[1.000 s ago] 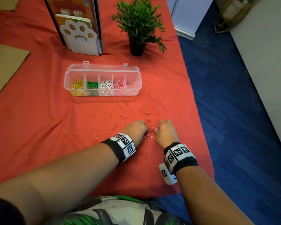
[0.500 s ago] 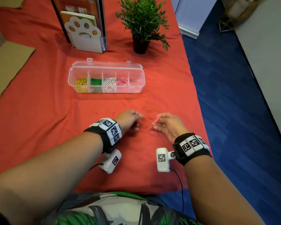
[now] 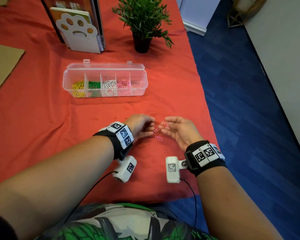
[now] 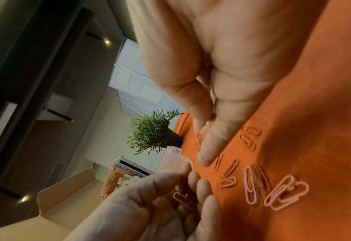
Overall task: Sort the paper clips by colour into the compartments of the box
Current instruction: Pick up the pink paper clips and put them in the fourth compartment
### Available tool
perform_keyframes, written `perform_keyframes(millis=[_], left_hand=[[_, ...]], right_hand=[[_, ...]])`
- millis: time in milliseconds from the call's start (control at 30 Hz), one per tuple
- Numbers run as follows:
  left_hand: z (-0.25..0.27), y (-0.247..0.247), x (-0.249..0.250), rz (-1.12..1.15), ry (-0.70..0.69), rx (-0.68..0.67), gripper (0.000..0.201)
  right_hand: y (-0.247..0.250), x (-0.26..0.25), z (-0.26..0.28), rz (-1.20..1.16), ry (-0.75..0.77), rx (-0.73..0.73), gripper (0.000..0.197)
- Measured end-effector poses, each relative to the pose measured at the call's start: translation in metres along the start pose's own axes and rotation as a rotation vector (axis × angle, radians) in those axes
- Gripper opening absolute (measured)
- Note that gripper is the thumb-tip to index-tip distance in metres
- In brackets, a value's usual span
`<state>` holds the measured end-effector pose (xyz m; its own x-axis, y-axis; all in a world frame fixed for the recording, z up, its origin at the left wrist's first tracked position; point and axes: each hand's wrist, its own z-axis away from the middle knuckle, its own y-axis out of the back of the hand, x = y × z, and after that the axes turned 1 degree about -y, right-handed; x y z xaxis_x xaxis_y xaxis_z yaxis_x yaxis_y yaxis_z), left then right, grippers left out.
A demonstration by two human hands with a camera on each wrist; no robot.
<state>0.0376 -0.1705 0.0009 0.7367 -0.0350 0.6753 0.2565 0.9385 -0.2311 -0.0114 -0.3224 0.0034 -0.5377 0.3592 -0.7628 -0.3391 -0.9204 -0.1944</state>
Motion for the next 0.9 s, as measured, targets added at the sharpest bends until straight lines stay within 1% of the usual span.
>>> perform_keyframes(millis=[100,200,300,367,433,500,533,600,633,733,767,833,900], left_hand=[[-0.004,-0.005,-0.001,-0.030,-0.004,0.019,0.026],[-0.004,-0.008,0.001,0.014,0.066,-0.019,0.021],[-0.006,-0.007,0.000,0.062,0.135,-0.089,0.020],[-0.008,-0.006,0.000,0.079,0.150,-0.101,0.023],[-0.009,-0.005,0.000,0.074,0.137,-0.081,0.022],[-0.008,-0.004,0.002,0.026,0.105,-0.046,0.016],[-0.008,-0.002,0.002,-0.009,0.084,-0.030,0.015],[-0.010,0.000,0.003,-0.092,0.042,0.013,0.023],[-0.011,0.001,0.003,-0.144,0.017,0.046,0.028],[-0.015,0.003,0.003,-0.342,-0.098,0.149,0.031],[-0.016,0.004,0.004,-0.407,-0.136,0.163,0.030],[-0.014,0.009,0.006,-0.518,-0.213,0.169,0.030],[-0.012,0.015,0.009,-0.592,-0.293,0.193,0.031]], right_hand=[[0.000,0.000,0.001,0.140,0.060,0.042,0.026],[-0.002,0.000,0.000,0.299,0.130,0.084,0.029],[-0.006,-0.005,0.003,0.537,0.234,0.054,0.027],[-0.008,-0.009,0.003,0.692,0.322,0.059,0.030],[-0.006,-0.012,0.000,0.749,0.345,0.098,0.031],[-0.002,-0.013,-0.004,0.773,0.326,0.141,0.029],[0.000,-0.011,-0.005,0.831,0.322,0.153,0.024],[0.003,-0.005,-0.005,0.984,0.281,0.136,0.013],[0.002,0.000,-0.005,1.053,0.244,0.112,0.011],[-0.001,0.024,-0.006,1.284,0.229,0.077,0.004],[-0.003,0.031,-0.006,1.361,0.251,0.088,0.009],[-0.007,0.042,-0.006,1.475,0.297,0.107,0.025],[-0.012,0.048,-0.004,1.534,0.337,0.110,0.026]])
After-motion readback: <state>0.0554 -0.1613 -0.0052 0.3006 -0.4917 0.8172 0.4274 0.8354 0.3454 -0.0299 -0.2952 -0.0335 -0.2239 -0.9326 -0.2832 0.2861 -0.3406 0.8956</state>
